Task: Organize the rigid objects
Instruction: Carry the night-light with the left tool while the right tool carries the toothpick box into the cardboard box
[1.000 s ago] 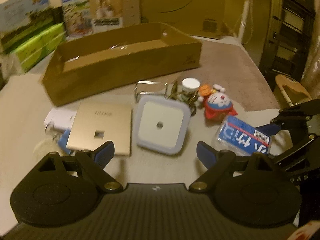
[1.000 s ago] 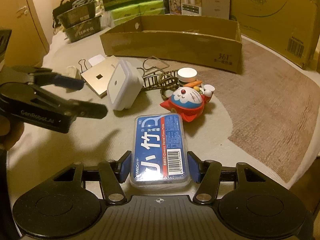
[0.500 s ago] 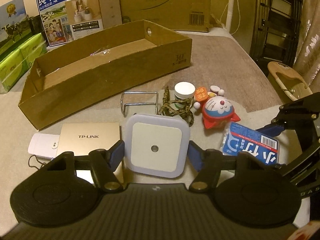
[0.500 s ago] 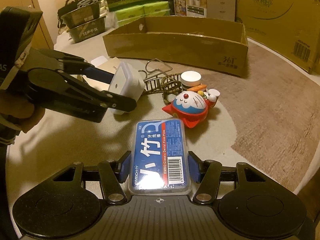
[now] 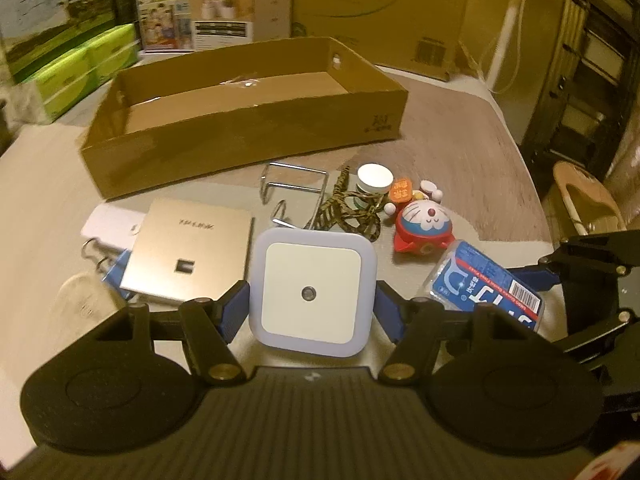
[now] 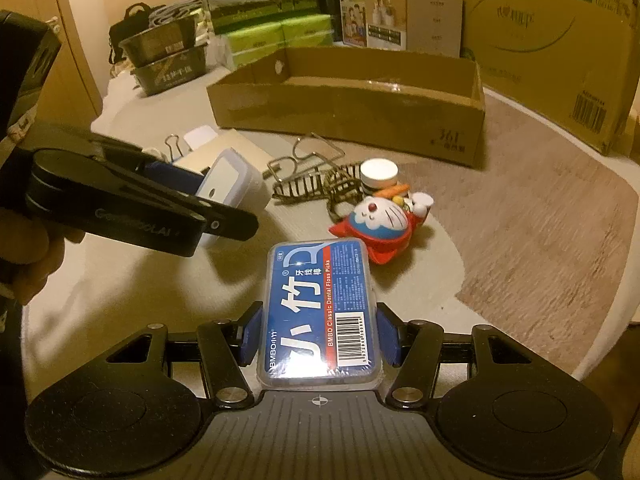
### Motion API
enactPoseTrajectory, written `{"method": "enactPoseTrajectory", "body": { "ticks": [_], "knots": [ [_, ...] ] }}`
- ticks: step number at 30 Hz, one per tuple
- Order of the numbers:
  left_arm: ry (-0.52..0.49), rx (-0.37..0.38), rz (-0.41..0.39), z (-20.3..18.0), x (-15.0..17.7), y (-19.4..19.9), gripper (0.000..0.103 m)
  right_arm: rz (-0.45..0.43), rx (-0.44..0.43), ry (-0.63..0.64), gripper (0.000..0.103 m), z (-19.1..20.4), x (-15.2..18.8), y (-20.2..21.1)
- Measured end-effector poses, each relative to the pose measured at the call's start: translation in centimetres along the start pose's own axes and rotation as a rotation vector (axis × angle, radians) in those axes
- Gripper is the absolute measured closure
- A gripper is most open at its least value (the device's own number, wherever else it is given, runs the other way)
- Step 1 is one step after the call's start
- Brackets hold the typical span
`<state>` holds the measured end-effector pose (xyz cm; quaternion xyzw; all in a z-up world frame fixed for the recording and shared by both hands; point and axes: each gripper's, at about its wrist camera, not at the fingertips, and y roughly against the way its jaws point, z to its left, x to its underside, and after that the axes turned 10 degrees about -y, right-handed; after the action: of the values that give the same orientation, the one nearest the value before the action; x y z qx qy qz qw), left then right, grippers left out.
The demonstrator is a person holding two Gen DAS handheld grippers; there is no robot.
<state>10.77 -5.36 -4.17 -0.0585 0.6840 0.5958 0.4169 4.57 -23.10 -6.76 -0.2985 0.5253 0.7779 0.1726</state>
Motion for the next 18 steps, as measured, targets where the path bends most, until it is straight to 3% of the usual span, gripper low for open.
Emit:
{"method": "enactPoseTrajectory", "body": {
  "ticks": [6,18],
  "knots": [
    [0.066,-0.060,-0.004,0.6,0.8,2.2,0.040,-0.024,-0.014,-0.007,0.046,0.9,-0.2,1.1],
    [0.100,-0.133,-0.022,2.3,0.9,5.0,0.040,-0.066,-0.025,0.018,0.046,2.6,-1.6,1.9]
  ]
}}
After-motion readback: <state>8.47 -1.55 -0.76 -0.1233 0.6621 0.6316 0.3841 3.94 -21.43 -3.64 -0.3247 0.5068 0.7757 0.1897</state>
